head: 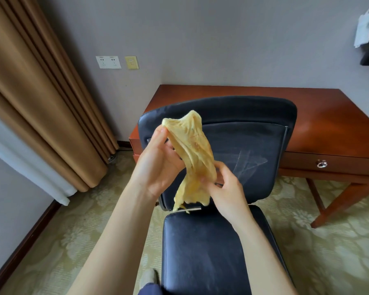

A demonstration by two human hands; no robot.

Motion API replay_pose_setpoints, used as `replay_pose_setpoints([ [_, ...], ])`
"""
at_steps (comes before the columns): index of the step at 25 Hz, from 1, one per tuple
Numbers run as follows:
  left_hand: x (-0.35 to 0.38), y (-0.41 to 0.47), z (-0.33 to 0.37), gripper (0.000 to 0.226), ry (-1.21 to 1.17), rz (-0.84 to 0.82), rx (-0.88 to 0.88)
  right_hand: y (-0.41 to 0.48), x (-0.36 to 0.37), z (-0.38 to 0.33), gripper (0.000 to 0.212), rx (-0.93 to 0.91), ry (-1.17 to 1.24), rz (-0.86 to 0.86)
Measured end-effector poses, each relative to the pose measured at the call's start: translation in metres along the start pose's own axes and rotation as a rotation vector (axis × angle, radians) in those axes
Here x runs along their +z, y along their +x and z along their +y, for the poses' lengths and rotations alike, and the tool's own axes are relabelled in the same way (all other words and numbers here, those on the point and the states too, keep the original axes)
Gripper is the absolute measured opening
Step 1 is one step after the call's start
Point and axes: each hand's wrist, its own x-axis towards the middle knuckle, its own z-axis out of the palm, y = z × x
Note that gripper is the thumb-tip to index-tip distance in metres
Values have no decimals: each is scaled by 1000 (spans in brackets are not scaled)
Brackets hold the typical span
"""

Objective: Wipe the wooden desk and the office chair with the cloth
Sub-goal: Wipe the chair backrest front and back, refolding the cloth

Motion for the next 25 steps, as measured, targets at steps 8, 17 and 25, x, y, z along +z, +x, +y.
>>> replay_pose_setpoints([
  [8, -35, -17, -18, 37, 594, 319, -101, -7, -13, -2, 18, 289, 667, 90],
  [17, -19, -21, -69, 15, 976, -44, 25, -7, -3, 16, 23, 164, 557, 4],
  [25, -37, 41, -70, 22, 1271, -128, -106, 28, 33, 65, 21, 177, 276, 595],
])
